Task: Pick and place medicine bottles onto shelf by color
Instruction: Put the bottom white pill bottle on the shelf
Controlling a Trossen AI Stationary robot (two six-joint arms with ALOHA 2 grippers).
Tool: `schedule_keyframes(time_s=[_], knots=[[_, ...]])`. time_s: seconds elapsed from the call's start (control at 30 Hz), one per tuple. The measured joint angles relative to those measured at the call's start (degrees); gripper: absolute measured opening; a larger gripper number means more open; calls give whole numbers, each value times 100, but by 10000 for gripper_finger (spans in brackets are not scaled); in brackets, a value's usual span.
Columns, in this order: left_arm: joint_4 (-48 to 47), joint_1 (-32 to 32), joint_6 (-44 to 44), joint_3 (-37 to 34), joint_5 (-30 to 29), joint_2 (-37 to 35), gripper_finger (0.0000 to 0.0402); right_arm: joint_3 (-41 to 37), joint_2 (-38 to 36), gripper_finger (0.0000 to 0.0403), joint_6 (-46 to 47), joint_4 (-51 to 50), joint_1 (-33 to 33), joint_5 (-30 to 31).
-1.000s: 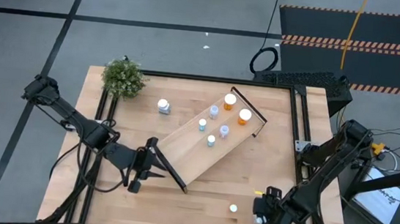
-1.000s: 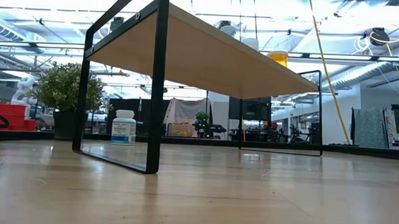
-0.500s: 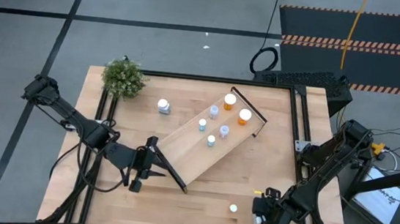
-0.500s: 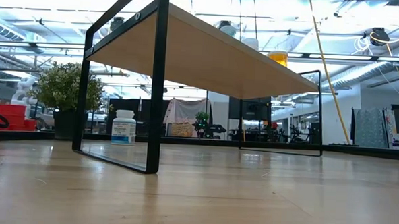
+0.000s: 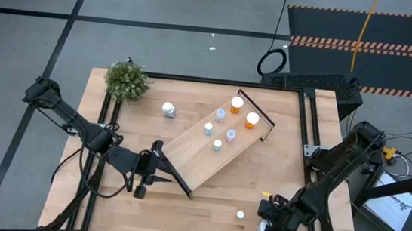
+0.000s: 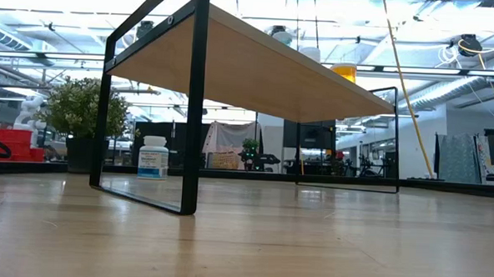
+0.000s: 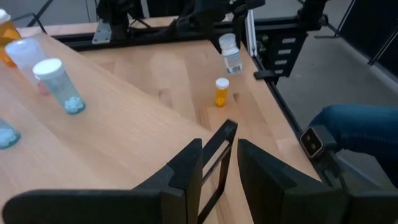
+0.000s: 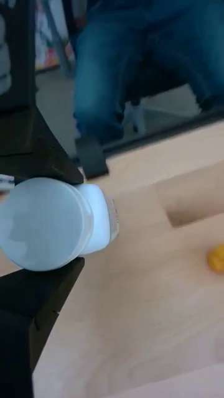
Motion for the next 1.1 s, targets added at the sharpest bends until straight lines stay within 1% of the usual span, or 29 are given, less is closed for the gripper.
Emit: schedule_keyframes(time_s=[0.1, 0.17, 0.3, 0.37, 0.5, 0.63, 0.77, 0.87, 1.0, 1.1], knots=[[142, 0, 10, 0, -23, 0, 102, 2, -132, 184, 83, 98, -38, 33], [246, 0, 50, 0, -28, 0, 102, 2, -223, 182, 81, 246, -58, 183], [511, -8, 253, 2, -67, 98, 102, 2, -455, 183, 236, 386, -129, 693], [650, -70, 449, 2, -185, 179, 102, 2, -565, 185, 271, 483, -175, 994], [1180, -159, 844, 4, -427, 411, 114, 7, -757, 185, 64, 653, -215, 1618], [1670, -215, 1221, 4, -528, 627, 151, 9, -886, 186, -32, 845, -268, 2450], [2095, -280, 1483, 4, -673, 826, 203, 9, -937, 186, -567, 1549, -279, 3406], [2355, -319, 1690, 4, -986, 911, 240, 9, -937, 186, -1174, 2275, -311, 4072], [2659, -402, 1965, 4, -1413, 964, 280, 9, -935, 187, -2064, 3114, -414, 4693], [2785, -483, 2193, 4, -1600, 979, 303, 9, -935, 187, -2690, 3523, -537, 4848]])
